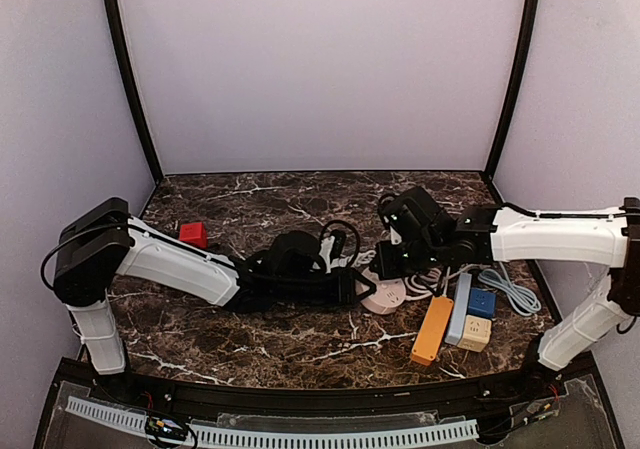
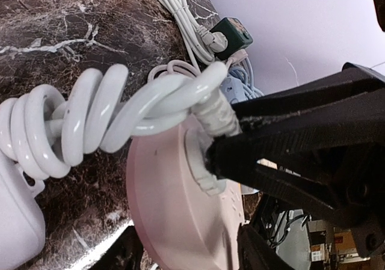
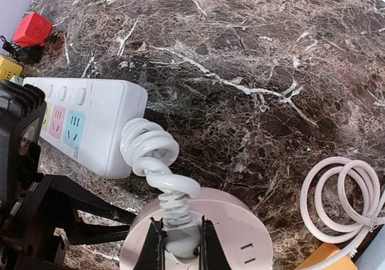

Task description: Pull the plug off the socket

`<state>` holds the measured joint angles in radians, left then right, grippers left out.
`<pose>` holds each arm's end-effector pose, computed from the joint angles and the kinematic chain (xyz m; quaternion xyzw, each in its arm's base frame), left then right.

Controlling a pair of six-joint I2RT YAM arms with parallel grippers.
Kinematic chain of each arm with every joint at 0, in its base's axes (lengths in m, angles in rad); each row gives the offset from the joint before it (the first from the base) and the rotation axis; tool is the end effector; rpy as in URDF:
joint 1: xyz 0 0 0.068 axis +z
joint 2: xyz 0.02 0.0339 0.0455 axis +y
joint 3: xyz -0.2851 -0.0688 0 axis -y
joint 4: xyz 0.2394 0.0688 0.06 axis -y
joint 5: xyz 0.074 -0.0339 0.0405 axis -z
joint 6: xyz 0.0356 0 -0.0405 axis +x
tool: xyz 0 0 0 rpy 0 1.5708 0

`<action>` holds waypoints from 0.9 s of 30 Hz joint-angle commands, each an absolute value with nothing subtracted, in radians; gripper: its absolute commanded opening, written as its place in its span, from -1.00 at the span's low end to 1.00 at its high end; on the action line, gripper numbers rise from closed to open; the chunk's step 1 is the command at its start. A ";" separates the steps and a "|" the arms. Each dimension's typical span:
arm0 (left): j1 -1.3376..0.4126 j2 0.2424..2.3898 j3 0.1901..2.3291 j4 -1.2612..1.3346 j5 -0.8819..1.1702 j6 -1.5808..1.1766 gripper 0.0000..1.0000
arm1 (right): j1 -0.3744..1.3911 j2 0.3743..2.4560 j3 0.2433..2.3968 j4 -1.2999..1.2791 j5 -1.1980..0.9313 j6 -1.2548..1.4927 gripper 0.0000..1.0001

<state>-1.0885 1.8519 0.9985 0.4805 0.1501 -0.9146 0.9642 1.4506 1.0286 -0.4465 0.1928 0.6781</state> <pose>0.1824 -0.3598 0.2067 0.1136 0.8168 -0.5069 0.2509 0.1761 0.2419 0.2701 -0.1005 0.9298 0.1890 0.2994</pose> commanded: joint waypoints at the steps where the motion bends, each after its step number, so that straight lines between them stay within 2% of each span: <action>1: -1.093 1.867 1.030 0.501 0.164 -0.917 -0.05 | 0.975 1.396 1.022 -0.336 0.161 0.719 -1.00; 8: -1.092 1.879 1.033 0.512 0.178 -0.927 -0.65 | 0.974 1.378 0.983 -0.298 0.154 0.705 -1.00; 14: -1.092 1.880 1.041 0.482 0.185 -0.913 -0.97 | 0.953 1.369 0.948 -0.280 0.150 0.683 -1.00; 27: -1.092 1.876 1.040 0.499 0.189 -0.922 -0.99 | 0.884 1.255 0.809 -0.154 0.077 0.736 -1.00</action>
<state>-1.0828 1.8858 1.0279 0.4938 0.1596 -0.9421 0.8974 1.2881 0.8169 -0.2623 0.0891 0.6960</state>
